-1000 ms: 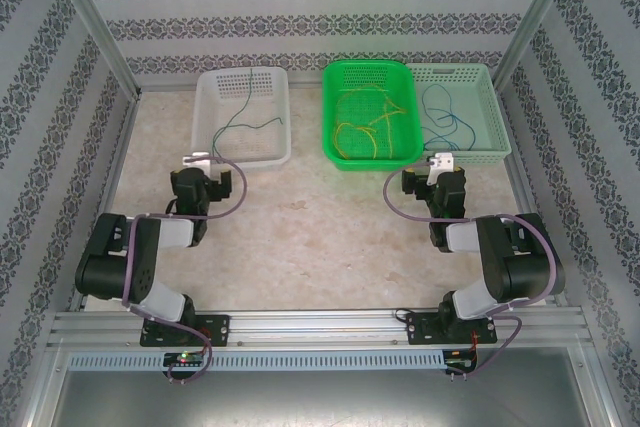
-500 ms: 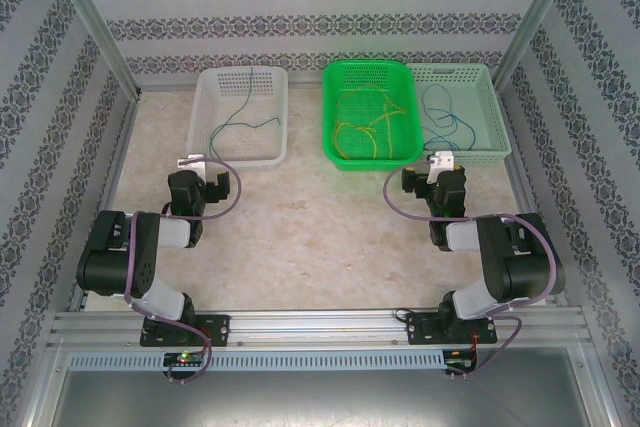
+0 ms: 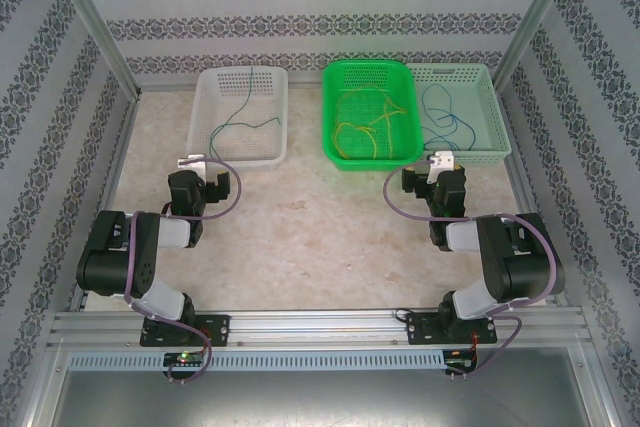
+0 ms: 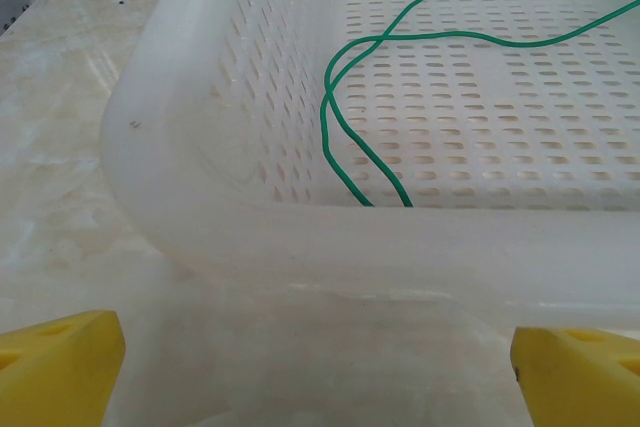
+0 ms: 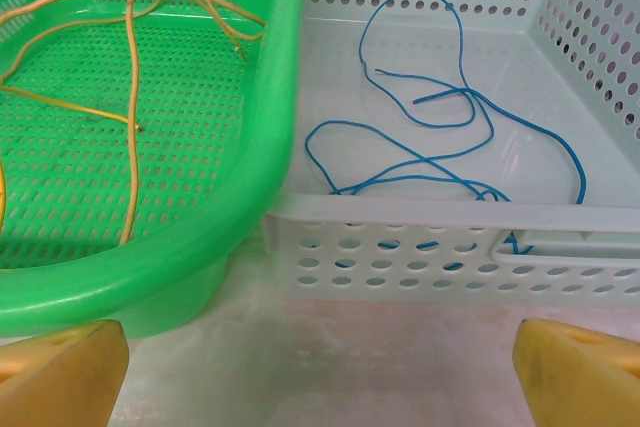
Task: Untangle the cables
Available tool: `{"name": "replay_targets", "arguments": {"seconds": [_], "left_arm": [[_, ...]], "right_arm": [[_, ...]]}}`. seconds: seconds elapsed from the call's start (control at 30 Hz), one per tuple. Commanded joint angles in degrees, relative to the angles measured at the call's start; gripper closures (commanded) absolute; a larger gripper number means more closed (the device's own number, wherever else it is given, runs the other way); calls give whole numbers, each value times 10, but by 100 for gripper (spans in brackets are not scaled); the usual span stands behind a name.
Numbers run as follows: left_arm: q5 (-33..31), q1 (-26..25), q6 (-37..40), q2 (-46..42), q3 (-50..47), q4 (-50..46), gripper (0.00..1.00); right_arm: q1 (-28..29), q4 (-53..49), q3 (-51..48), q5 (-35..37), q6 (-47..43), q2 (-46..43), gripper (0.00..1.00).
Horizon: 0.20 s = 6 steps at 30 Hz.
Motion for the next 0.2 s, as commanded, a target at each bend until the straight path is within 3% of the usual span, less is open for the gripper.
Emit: {"name": "replay_targets", "arguments": {"seconds": [0.0, 0.17], "left_arm": [[7, -4, -1, 3, 5, 23, 0], [7, -4, -1, 3, 5, 22, 0]], "right_arm": [[-5, 5, 13, 3, 7, -3, 2], [-5, 6, 13, 2, 8, -3, 2]]}}
